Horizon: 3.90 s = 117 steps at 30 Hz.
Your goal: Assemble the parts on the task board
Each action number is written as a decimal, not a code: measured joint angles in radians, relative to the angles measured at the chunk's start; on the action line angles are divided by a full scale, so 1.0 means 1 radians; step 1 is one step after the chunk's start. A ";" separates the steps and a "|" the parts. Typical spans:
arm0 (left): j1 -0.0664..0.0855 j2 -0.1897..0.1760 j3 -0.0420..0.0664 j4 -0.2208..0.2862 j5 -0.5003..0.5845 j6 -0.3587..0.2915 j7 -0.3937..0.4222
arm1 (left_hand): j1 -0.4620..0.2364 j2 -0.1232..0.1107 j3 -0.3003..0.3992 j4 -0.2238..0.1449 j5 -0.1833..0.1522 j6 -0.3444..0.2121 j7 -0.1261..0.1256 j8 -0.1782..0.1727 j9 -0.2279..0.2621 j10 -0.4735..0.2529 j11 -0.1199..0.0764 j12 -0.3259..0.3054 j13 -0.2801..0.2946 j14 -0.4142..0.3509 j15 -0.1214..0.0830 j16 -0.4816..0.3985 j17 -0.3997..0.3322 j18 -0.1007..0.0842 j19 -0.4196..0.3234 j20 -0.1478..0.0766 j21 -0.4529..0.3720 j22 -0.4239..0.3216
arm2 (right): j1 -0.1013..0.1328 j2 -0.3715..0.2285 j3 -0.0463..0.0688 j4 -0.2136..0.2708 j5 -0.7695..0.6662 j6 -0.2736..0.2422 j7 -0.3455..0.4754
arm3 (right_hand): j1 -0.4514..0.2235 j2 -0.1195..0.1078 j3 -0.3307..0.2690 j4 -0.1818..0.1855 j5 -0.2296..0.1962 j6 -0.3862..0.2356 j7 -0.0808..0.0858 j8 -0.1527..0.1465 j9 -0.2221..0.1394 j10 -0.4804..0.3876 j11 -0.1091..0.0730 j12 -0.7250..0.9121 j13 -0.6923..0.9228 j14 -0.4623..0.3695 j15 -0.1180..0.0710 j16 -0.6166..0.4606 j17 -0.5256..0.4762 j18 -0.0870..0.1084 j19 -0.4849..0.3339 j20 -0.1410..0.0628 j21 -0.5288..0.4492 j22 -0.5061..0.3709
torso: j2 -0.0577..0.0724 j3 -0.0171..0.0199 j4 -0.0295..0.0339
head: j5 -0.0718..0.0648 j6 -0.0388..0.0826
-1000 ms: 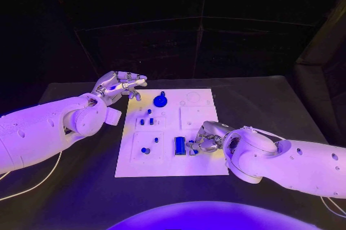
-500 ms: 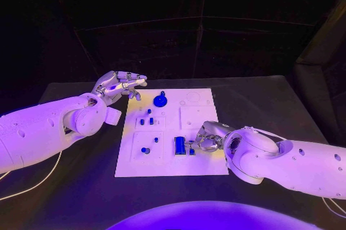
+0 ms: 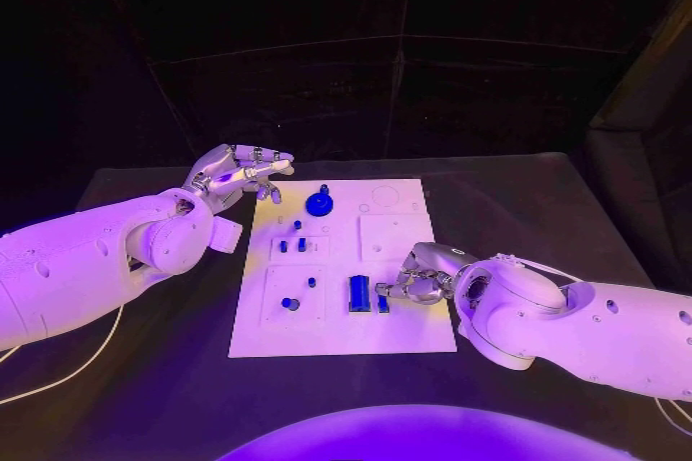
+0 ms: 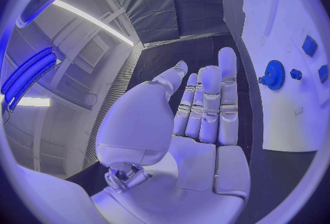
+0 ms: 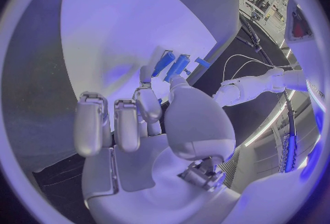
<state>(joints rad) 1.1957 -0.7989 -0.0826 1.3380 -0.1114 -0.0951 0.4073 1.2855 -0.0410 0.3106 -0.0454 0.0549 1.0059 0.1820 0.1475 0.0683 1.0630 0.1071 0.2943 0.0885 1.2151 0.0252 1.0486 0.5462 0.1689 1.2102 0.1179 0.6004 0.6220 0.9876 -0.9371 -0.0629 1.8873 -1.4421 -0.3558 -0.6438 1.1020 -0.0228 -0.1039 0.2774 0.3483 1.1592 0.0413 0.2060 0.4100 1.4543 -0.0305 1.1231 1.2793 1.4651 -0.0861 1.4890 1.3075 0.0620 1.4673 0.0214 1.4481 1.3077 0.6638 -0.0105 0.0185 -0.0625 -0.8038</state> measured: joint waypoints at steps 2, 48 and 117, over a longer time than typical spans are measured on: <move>0.000 0.000 0.000 0.000 0.000 0.000 0.000 | 0.000 0.000 0.000 0.000 0.000 0.000 0.000 0.000 0.000 0.000 0.000 0.000 0.000 0.000 0.000 0.000 0.000 0.000 0.000 0.000 0.000 0.000 | 0.000 -0.002 0.000 0.000 -0.001 0.001 0.006 | 0.048 -0.009 0.000 -0.020 -0.021 0.000 0.000 0.000 0.002 0.000 0.000 0.000 0.000 0.000 0.000 0.000 0.000 0.000 0.000 0.000 0.000 0.000 | 0.000 -0.0002 0.0000 | 0.000 0.001; 0.000 0.001 0.000 -0.004 0.000 0.002 -0.003 | 0.000 0.000 0.000 0.000 0.000 0.000 0.000 0.000 0.000 0.000 0.000 0.000 0.000 0.000 0.000 0.000 -0.001 0.000 0.000 0.000 0.000 0.000 | 0.000 0.001 0.000 -0.043 -0.001 0.057 0.076 | 0.160 0.001 -0.034 -0.060 -0.141 -0.004 0.004 0.000 0.012 0.000 0.000 0.000 0.003 0.000 0.000 0.000 0.000 0.000 0.000 0.000 0.000 0.000 | 0.000 -0.0004 0.0012 | 0.002 -0.002; -0.125 0.044 0.065 0.138 0.133 -0.419 0.083 | -0.760 0.041 -0.224 0.044 -0.047 -0.616 -0.148 -0.140 -0.065 -0.662 -0.071 -0.287 -0.086 -0.836 -0.002 -0.999 -0.540 -0.085 -0.915 -0.004 -0.592 -0.518 | 0.063 0.168 0.059 -0.358 1.358 -0.279 1.121 | -0.508 0.024 0.097 -0.277 -0.330 -0.764 0.001 -0.198 -0.404 -1.014 0.046 -1.117 -1.277 -0.995 0.090 -1.481 -1.305 0.038 -1.030 0.040 -1.423 -1.305 | -0.118 0.0102 -0.0176 | 0.062 0.204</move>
<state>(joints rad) 1.0710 -0.7545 -0.0176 1.4755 0.0216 -0.5137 0.4906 0.5251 -0.0001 0.0861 -0.0011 0.0077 0.3900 0.0339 0.0074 0.0030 0.4012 0.0360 0.0068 0.0028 0.3794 0.0230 0.0494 0.0058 0.0843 0.2953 0.1134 0.0081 0.1043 1.0510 -0.7689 -0.0044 1.5296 -0.0838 -0.6345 0.4772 0.5941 0.0016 -0.0065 0.0004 0.0180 0.3947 0.0425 0.0077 0.0056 0.4408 0.0153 0.0064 0.0027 0.4699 0.0035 0.0084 0.0024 0.1002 0.4370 0.0610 0.0248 0.0028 0.5455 -0.0004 0.0009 -0.0002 -0.6000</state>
